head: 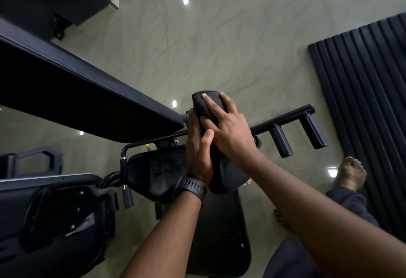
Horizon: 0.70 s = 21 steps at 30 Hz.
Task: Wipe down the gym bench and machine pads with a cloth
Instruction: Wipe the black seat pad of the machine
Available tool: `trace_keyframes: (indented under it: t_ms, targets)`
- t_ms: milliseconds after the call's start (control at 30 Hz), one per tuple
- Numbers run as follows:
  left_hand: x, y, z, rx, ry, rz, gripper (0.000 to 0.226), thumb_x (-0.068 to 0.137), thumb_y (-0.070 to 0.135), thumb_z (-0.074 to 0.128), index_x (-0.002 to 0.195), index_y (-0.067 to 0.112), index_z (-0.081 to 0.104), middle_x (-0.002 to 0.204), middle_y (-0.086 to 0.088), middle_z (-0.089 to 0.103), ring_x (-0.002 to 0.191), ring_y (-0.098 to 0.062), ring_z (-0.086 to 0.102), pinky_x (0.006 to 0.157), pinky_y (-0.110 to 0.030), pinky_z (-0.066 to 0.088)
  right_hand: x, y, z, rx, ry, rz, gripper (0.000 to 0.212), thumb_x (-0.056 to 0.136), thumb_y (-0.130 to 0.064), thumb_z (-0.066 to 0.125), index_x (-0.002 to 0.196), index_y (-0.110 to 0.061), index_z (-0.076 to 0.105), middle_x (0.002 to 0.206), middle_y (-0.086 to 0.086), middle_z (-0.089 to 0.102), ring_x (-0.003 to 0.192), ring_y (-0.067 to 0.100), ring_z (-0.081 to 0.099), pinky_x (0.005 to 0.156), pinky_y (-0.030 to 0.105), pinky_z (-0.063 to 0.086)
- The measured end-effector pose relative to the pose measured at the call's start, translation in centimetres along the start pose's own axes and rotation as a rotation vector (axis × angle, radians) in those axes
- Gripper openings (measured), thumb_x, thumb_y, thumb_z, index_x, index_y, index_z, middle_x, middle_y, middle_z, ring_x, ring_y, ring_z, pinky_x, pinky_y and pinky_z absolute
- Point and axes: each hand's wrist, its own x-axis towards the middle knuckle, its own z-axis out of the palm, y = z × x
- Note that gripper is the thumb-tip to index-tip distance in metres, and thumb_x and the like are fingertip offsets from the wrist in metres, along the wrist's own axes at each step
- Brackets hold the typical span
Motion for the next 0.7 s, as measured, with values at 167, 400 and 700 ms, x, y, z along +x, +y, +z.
trace_keyframes:
  t_ms: [167,400,700]
  targets:
    - [0.7,0.1,0.3,-0.108,0.055,-0.129,0.085,0.088,0.058,0.039,0.161,0.020,0.018,0.168,0.009,0.012,0.155,-0.003,0.006,0.129,-0.039,0.007,-5.0,-0.1,-0.2,0.069,0.058,0.008,0.054,0.102,-0.035,0.050,0.154,-0.038,0.038,0.167,-0.002,0.022,0.141,0.034,0.037,0.101,0.042,0.037]
    - [0.4,0.9,0.1,-0.038,0.011,-0.088,0.065,0.100,0.035,0.027,0.161,0.016,0.015,0.165,0.012,0.012,0.153,0.001,0.009,0.128,-0.029,0.008,-11.7,1.0,3.4,0.063,0.079,0.118,0.070,0.099,-0.040,0.050,0.154,-0.057,0.009,0.169,-0.006,-0.002,0.132,0.030,0.033,0.100,0.045,0.043]
    - [-1.1,0.5,-0.1,0.027,0.069,-0.072,0.059,0.101,0.025,0.027,0.157,0.009,0.028,0.166,-0.003,0.026,0.152,-0.007,0.023,0.125,-0.025,0.018,-4.0,-0.3,1.1,0.101,0.059,0.175,0.059,0.099,-0.045,0.046,0.152,-0.055,0.024,0.165,-0.004,0.019,0.122,0.042,0.047,0.097,0.045,0.045]
